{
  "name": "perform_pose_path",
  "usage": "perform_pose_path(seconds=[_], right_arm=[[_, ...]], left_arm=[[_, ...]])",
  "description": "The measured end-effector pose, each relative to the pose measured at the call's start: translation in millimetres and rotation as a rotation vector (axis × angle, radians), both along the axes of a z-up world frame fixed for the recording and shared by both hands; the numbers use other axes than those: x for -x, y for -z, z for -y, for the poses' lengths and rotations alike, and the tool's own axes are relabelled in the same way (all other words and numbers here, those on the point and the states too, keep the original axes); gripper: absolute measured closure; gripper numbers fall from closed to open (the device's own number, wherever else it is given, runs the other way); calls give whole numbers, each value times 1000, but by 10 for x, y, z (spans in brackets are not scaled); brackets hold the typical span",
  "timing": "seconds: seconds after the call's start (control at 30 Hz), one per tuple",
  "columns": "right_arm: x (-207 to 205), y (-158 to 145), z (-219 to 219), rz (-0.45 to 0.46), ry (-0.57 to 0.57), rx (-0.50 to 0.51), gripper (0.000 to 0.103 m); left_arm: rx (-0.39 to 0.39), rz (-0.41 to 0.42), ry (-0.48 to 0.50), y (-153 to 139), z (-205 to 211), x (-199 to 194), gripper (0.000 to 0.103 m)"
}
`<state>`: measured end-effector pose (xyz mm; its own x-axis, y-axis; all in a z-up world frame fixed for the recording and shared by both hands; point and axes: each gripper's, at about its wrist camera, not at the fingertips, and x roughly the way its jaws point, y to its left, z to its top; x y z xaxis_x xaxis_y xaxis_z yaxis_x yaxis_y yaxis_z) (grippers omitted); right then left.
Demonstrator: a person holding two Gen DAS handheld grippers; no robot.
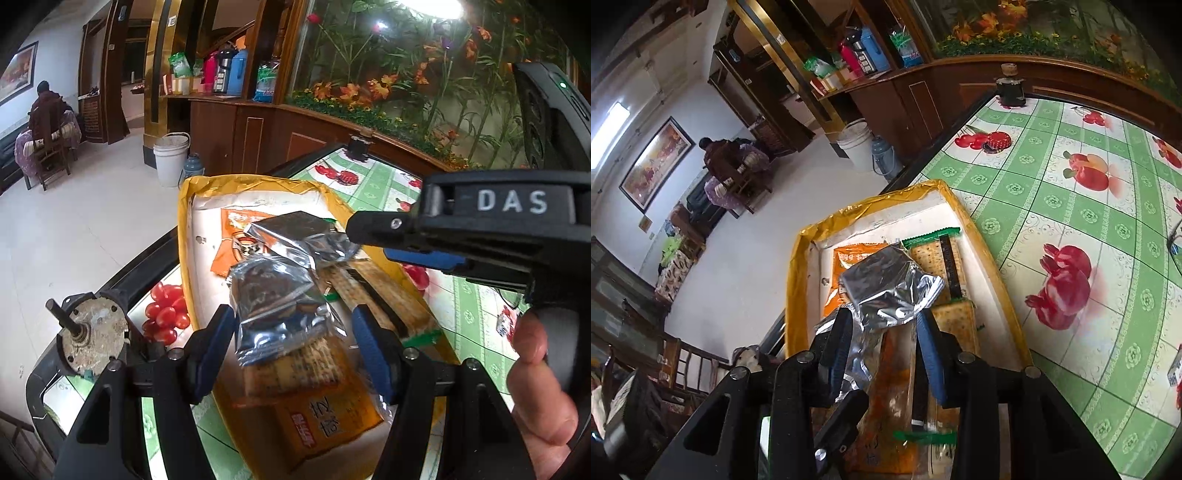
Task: Organize snacks
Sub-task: 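Move both tools back toward the small white packets on the table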
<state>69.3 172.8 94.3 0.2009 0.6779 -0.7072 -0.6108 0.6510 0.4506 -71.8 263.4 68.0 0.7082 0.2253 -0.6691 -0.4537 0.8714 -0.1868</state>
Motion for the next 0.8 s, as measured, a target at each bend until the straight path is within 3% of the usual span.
perform_pose_path(seconds=[0.47, 0.8], right_arm=[[165, -54, 1030, -65, 86, -133, 63], [199, 132, 2459, -68, 246, -89, 63]], left_arm=[[-54, 35, 158, -258, 707, 17, 37], [-111, -16, 368, -200, 1563, -218, 33]])
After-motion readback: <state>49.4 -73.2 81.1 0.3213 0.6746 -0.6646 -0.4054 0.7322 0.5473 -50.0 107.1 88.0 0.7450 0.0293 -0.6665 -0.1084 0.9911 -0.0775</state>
